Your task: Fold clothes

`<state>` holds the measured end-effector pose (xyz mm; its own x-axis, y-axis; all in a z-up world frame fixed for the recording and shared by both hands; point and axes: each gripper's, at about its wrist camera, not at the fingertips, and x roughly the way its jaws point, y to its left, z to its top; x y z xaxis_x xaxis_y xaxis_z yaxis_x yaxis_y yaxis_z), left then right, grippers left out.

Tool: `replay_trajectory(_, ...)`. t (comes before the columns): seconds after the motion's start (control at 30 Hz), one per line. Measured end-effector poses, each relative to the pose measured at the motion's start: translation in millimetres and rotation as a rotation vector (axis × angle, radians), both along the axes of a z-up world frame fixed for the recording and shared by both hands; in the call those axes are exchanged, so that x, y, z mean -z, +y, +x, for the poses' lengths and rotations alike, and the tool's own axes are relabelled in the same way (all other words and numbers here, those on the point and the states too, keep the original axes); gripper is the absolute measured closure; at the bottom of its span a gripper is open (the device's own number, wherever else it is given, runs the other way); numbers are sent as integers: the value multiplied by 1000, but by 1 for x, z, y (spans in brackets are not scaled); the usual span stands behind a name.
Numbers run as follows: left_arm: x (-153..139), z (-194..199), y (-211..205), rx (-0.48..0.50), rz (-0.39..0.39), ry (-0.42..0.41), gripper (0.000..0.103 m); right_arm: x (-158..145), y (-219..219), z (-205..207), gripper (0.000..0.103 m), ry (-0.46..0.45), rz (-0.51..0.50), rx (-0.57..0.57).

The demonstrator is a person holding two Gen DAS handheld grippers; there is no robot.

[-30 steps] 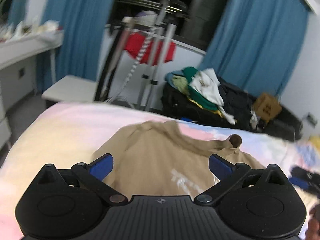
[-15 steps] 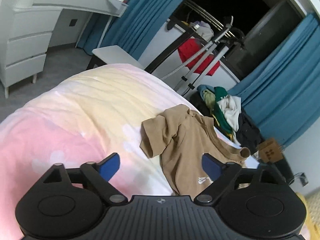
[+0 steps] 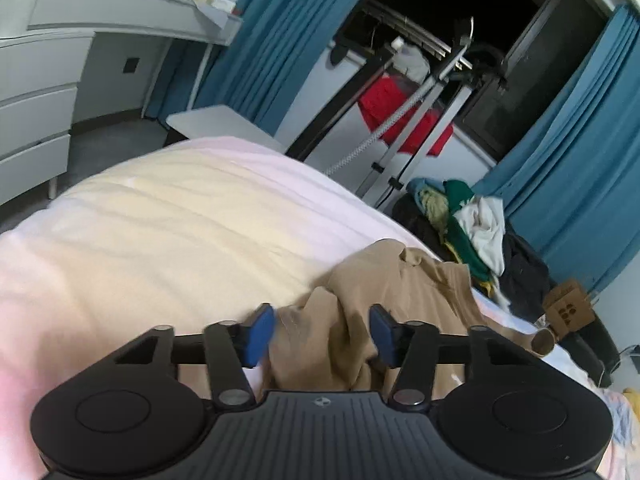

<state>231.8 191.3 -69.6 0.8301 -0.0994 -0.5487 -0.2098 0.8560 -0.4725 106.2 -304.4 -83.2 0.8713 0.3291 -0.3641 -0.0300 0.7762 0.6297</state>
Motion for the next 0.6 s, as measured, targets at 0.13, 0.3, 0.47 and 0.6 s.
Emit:
replay_trajectory(0.13, -6, 31, 3, -1, 29, 67, 99, 7, 2, 9, 46, 26, 20, 1)
replay_trajectory(0.3, -38, 59, 34, -103, 9, 68, 100, 11, 4, 11, 46, 39, 39, -2)
replay_trajectory(0.47, -48, 74, 60, -286, 55, 49, 88, 16, 5, 16, 46, 48, 38, -2)
replay_trajectory(0.6, -34, 60, 74, -300, 1, 51, 67, 17, 4, 16, 46, 56, 44, 1)
